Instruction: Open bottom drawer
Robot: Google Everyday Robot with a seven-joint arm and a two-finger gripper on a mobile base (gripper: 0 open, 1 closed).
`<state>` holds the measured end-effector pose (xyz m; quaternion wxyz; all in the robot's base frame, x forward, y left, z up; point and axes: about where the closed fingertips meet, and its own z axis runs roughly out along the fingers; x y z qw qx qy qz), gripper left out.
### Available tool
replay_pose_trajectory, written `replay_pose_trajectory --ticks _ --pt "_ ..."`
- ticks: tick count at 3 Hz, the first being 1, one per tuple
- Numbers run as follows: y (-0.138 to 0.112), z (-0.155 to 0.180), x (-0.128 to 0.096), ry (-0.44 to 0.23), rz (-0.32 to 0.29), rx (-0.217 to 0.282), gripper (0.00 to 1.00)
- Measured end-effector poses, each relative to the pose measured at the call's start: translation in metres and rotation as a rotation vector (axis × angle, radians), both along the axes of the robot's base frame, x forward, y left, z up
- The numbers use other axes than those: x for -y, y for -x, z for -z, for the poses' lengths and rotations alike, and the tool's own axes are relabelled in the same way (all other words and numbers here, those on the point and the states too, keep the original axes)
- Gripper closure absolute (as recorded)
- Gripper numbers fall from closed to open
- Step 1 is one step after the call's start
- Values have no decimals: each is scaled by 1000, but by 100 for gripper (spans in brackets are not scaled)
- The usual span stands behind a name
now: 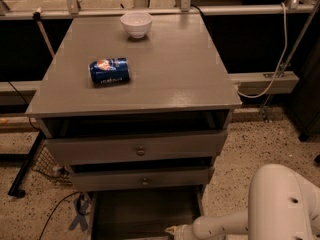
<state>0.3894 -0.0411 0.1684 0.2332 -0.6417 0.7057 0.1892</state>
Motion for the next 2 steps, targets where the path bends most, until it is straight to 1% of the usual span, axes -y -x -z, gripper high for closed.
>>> replay_pose_trajectory --ticks 1,2 --pt "0 -2 1 1 0 4 0" --pt "-5 -20 8 9 -6 33 0"
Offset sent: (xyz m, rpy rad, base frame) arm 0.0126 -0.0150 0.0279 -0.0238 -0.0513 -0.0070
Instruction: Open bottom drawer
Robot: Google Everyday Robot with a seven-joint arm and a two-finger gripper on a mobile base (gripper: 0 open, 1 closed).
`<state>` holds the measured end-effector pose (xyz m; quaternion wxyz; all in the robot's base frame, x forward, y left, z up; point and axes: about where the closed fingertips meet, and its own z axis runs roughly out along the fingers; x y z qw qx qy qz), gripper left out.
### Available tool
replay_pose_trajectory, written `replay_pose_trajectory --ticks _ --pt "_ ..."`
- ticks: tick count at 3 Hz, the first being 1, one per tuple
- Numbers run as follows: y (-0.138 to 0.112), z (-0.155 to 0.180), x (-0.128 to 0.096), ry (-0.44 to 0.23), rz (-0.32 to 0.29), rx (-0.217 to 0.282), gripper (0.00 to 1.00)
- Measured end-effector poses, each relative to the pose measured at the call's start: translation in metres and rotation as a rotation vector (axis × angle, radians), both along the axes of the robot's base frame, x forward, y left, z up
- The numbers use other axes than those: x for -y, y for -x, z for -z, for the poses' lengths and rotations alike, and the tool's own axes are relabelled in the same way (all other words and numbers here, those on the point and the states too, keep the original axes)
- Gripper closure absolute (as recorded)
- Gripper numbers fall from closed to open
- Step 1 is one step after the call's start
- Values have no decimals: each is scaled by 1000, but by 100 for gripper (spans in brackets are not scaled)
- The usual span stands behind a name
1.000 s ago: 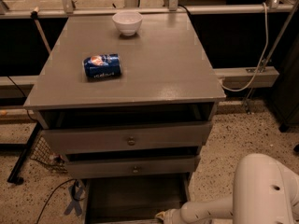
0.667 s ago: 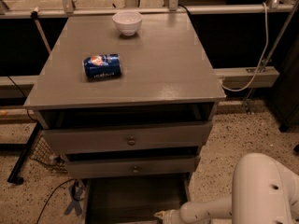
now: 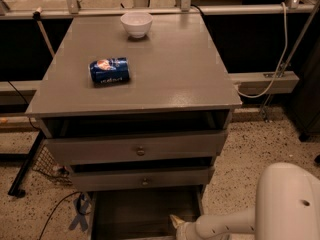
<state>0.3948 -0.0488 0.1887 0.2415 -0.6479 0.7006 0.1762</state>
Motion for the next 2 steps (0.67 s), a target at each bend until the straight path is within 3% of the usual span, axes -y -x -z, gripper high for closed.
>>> replay_pose_trajectory --ticks 1,2 --pt "-12 -31 30 0 29 49 0" --pt "-13 -34 35 1 40 53 0"
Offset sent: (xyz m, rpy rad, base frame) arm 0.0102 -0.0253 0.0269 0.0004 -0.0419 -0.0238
